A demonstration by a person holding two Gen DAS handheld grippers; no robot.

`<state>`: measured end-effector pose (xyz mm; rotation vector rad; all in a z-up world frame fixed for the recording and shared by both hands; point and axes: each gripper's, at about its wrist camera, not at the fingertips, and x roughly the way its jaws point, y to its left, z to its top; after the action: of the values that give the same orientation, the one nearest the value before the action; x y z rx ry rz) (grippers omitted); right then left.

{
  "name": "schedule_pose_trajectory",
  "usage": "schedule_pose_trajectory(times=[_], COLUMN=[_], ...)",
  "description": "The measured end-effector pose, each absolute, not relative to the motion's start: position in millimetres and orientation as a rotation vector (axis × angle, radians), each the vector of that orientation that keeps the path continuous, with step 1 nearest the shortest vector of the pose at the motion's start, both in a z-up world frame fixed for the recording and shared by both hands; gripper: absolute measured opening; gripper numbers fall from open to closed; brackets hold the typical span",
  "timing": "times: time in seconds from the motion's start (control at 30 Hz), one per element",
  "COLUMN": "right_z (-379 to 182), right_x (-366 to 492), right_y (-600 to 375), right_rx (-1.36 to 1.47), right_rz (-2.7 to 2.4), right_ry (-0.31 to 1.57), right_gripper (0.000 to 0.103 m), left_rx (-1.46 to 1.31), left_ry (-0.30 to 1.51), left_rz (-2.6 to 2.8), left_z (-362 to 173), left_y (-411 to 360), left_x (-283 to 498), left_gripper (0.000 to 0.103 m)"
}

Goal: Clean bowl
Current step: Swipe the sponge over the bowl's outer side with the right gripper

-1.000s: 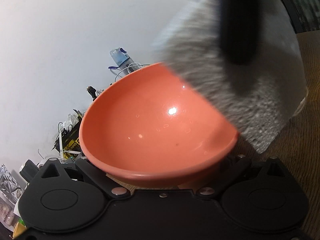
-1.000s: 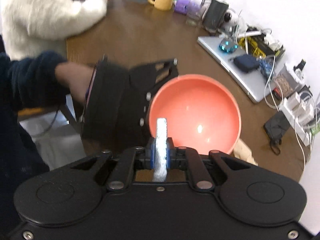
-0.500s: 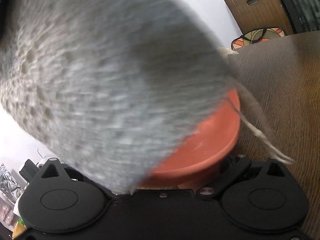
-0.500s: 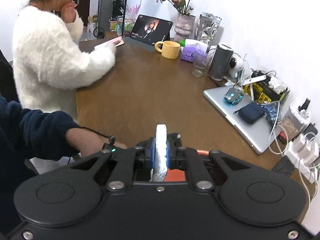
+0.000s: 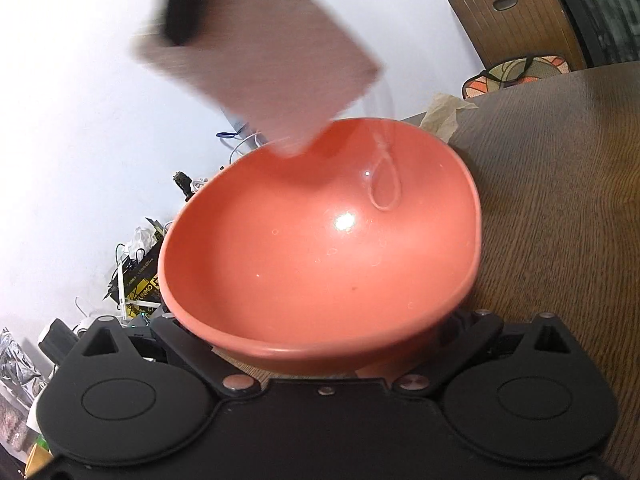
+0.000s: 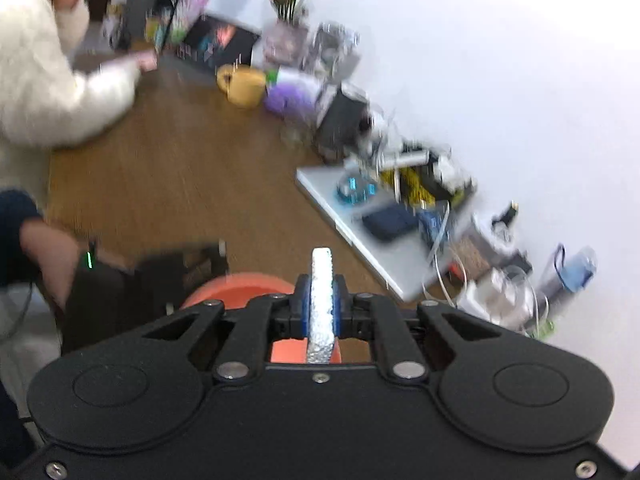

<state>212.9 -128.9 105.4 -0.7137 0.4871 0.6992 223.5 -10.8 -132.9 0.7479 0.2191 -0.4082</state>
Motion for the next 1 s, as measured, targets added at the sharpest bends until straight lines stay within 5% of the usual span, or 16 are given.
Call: schedule_pose_trajectory(times=[0.3, 0.7, 1.0], right_z=[75, 113, 70], right_x=[174, 212, 220], right_y=[-116, -101, -141], right_rx=[-0.793, -0.764, -0.830], right_rz=[0.814, 0.669, 0.552], right_ry=[0.611, 0.365, 0.558], right_gripper=[0.011, 0.011, 0.011], left_rx=[0.749, 0.751, 0.752], left_ry=[0.217, 0.211, 0.210], left_rz=[-0.410, -0.413, -0.412], left_z=[-137, -141, -141], left_y=[-11, -11, -6], left_x=[213, 211, 211], left_gripper=[0.100, 0.099, 0.098])
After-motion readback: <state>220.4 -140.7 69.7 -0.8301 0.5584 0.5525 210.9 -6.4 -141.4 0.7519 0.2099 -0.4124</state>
